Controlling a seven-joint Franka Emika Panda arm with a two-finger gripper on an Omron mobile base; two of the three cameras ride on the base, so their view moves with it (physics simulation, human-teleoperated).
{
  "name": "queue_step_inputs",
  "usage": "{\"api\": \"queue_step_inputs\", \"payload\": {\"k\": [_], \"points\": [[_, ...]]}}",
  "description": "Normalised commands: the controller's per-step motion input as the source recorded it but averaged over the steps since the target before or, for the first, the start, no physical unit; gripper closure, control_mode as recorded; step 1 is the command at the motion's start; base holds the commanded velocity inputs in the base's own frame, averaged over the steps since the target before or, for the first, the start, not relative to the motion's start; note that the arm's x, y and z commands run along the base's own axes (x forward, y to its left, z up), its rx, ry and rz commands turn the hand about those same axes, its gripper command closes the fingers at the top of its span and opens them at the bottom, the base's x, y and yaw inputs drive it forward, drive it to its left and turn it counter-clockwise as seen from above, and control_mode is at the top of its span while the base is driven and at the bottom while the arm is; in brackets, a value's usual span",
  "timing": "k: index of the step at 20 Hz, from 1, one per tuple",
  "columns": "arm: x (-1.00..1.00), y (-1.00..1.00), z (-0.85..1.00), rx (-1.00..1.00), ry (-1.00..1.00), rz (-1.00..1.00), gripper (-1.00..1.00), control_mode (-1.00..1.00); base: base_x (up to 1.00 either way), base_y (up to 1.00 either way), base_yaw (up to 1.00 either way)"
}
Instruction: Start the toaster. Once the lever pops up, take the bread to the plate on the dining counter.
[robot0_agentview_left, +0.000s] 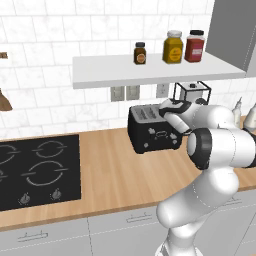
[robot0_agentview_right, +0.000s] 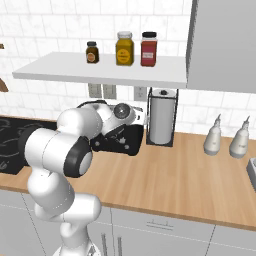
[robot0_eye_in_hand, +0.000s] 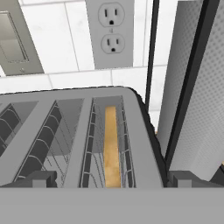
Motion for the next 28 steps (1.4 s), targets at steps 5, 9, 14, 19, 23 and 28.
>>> {"api": "queue_step_inputs", "payload": {"k": [5, 9, 14, 19, 23, 28], "points": [[0.00, 0.00, 0.00, 0.00, 0.00, 0.00, -1.00, -1.00, 0.00, 0.00, 0.00], [0.00, 0.00, 0.00, 0.00, 0.00, 0.00, -1.00, -1.00, 0.00, 0.00, 0.00], [0.00, 0.00, 0.00, 0.00, 0.00, 0.00, -1.00, -1.00, 0.00, 0.00, 0.00], [0.00, 0.00, 0.00, 0.00, 0.00, 0.00, -1.00, -1.00, 0.00, 0.00, 0.00], [0.00, 0.00, 0.00, 0.00, 0.00, 0.00, -1.00, -1.00, 0.00, 0.00, 0.00], [0.00, 0.00, 0.00, 0.00, 0.00, 0.00, -1.00, -1.00, 0.00, 0.00, 0.00]]}}
